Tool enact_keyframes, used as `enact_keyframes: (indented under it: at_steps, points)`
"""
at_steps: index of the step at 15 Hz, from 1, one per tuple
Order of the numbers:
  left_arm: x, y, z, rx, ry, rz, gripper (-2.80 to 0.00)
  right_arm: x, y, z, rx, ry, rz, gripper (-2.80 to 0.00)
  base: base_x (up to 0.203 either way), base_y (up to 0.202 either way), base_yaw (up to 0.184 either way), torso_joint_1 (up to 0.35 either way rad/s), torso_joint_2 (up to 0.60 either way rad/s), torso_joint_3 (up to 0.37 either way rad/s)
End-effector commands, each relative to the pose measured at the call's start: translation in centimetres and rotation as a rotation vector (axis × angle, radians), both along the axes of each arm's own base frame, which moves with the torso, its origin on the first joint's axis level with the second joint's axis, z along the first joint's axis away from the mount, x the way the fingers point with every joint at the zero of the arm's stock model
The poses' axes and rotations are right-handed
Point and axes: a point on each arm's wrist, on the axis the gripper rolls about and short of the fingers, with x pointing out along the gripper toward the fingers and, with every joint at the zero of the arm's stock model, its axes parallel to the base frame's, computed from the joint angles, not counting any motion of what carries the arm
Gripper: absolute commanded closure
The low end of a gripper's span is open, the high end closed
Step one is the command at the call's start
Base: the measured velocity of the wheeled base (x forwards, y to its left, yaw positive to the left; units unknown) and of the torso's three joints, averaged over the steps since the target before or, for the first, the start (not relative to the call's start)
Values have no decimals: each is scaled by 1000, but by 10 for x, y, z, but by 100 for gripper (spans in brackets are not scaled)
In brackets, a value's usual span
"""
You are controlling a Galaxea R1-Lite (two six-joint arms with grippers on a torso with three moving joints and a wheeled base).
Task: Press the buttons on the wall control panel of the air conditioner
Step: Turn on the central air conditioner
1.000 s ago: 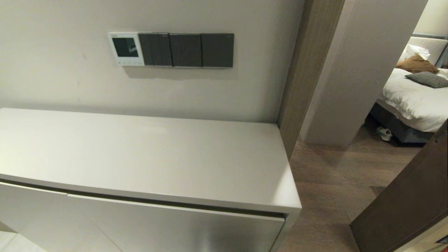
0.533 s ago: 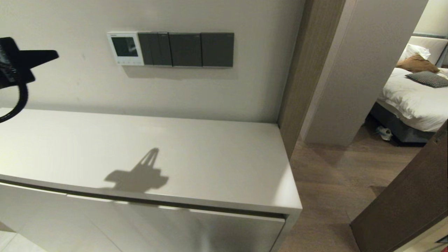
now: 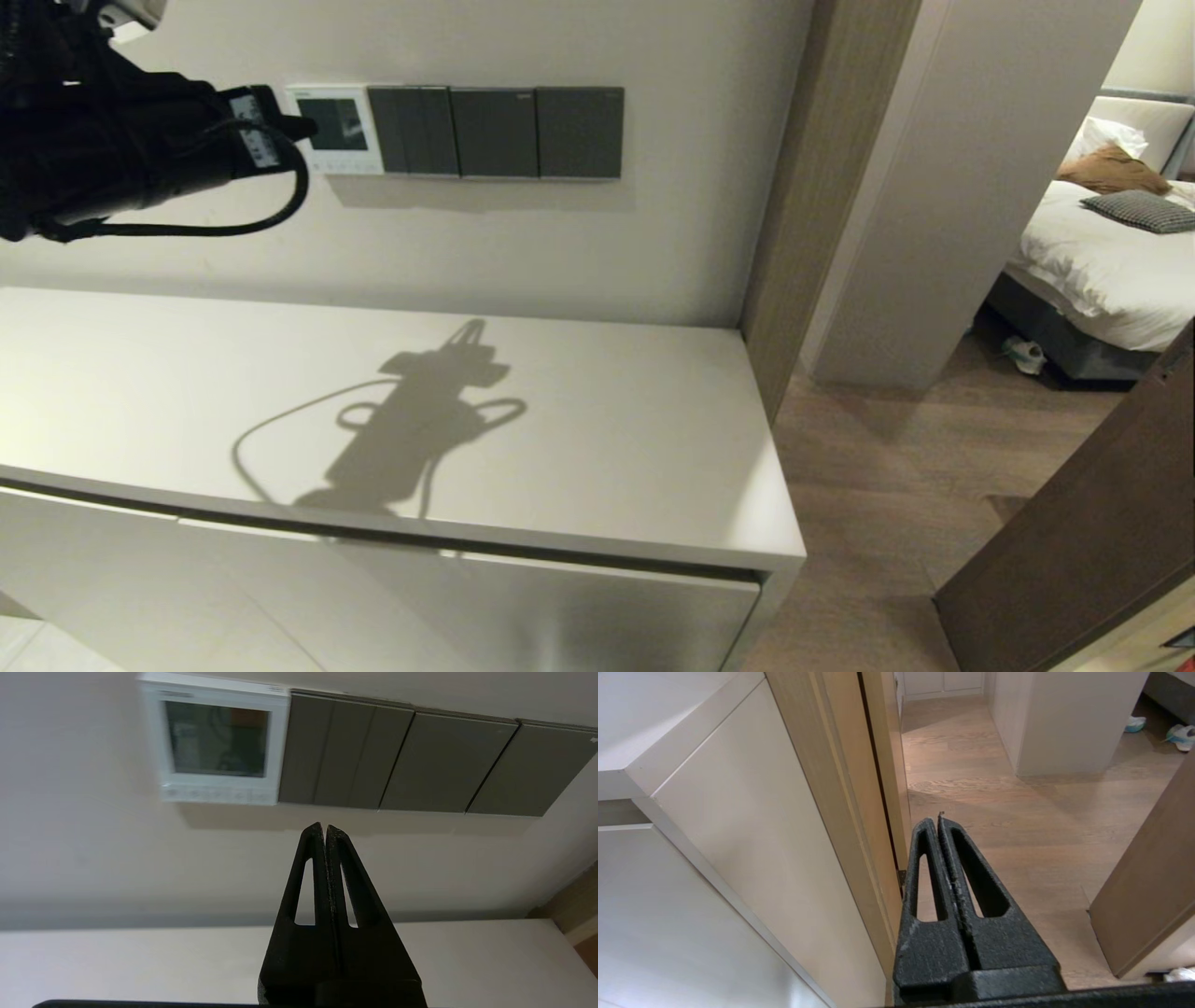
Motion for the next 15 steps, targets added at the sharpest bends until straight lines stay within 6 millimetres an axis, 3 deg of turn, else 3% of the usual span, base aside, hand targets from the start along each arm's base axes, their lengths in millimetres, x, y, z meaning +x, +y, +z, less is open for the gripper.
enact_keyframes:
  at_steps: [1,15]
  points:
    - [30,-14,-18,8,48,-26,0,0,0,0,-1,3,1,0,0,0,0,0,0,0]
    - [78,-20,-35,-13,28,-4,0,0,0,0,-1,3,1,0,0,0,0,0,0,0]
